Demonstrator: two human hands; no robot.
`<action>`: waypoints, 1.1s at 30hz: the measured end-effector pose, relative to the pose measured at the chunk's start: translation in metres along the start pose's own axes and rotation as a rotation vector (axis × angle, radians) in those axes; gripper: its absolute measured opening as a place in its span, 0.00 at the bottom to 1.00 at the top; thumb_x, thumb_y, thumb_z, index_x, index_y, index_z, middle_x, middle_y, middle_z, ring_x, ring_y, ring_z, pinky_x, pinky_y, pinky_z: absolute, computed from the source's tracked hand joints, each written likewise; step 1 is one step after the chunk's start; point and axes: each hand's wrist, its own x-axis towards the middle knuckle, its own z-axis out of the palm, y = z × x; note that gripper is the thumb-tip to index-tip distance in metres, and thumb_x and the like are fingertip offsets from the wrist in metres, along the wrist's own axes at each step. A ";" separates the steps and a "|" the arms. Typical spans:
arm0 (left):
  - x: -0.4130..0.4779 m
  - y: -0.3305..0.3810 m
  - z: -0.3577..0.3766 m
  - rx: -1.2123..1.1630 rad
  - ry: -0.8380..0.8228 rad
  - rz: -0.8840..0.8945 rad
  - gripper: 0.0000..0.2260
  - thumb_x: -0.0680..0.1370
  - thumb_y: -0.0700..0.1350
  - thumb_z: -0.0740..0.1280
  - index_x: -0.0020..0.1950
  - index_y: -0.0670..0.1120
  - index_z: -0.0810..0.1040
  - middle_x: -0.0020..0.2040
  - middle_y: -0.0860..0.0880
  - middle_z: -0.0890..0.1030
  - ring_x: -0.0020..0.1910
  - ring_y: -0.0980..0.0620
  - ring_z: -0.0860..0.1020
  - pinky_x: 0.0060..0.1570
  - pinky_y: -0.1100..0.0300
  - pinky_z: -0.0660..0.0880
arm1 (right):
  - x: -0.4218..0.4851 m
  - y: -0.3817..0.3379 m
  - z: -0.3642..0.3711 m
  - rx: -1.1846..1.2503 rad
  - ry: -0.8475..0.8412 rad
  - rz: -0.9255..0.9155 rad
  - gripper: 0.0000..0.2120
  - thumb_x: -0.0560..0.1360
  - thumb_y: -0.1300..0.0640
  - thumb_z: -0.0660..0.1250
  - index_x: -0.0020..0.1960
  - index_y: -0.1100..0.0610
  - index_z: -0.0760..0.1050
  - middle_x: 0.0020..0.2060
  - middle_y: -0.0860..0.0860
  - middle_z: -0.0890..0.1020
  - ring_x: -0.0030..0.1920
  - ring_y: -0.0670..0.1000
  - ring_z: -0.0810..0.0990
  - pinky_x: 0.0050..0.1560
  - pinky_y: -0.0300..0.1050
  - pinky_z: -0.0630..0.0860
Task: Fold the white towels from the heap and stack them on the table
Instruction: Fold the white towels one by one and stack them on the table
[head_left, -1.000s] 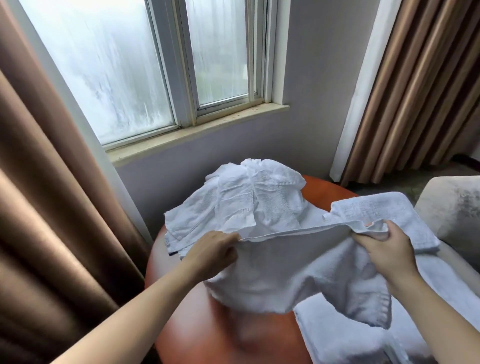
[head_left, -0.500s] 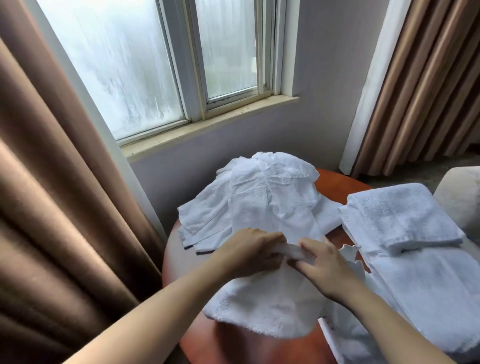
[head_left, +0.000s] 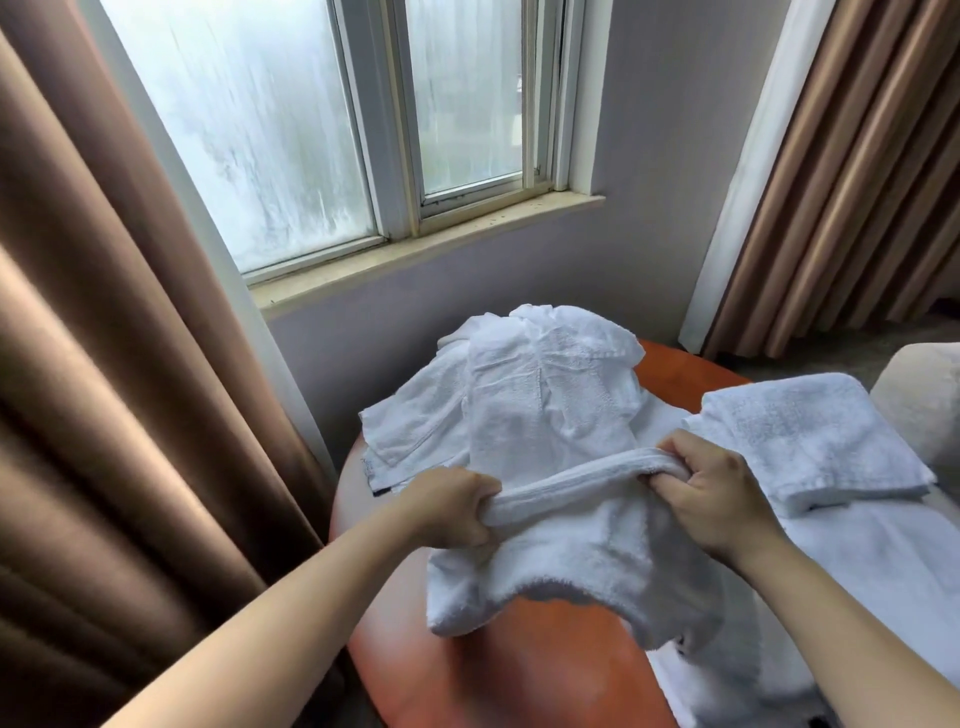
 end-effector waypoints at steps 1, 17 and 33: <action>0.000 -0.005 0.001 0.012 0.010 -0.017 0.17 0.70 0.51 0.69 0.34 0.48 0.60 0.31 0.52 0.69 0.39 0.44 0.72 0.37 0.56 0.67 | 0.001 0.002 -0.003 -0.013 -0.008 0.012 0.11 0.71 0.62 0.70 0.34 0.52 0.72 0.30 0.45 0.76 0.36 0.54 0.76 0.39 0.54 0.74; 0.024 0.040 -0.042 0.057 0.351 0.264 0.04 0.71 0.43 0.68 0.42 0.46 0.75 0.40 0.48 0.79 0.38 0.43 0.76 0.32 0.59 0.57 | 0.019 -0.042 0.038 -0.347 -0.360 -0.129 0.09 0.73 0.48 0.57 0.36 0.50 0.68 0.44 0.51 0.81 0.50 0.57 0.77 0.46 0.48 0.68; 0.005 -0.019 -0.059 -0.061 0.338 -0.281 0.05 0.73 0.48 0.66 0.47 0.52 0.80 0.40 0.53 0.79 0.41 0.50 0.74 0.39 0.59 0.65 | 0.031 -0.003 0.001 -0.188 -0.169 0.203 0.14 0.74 0.57 0.64 0.31 0.51 0.69 0.33 0.50 0.78 0.40 0.56 0.77 0.40 0.50 0.73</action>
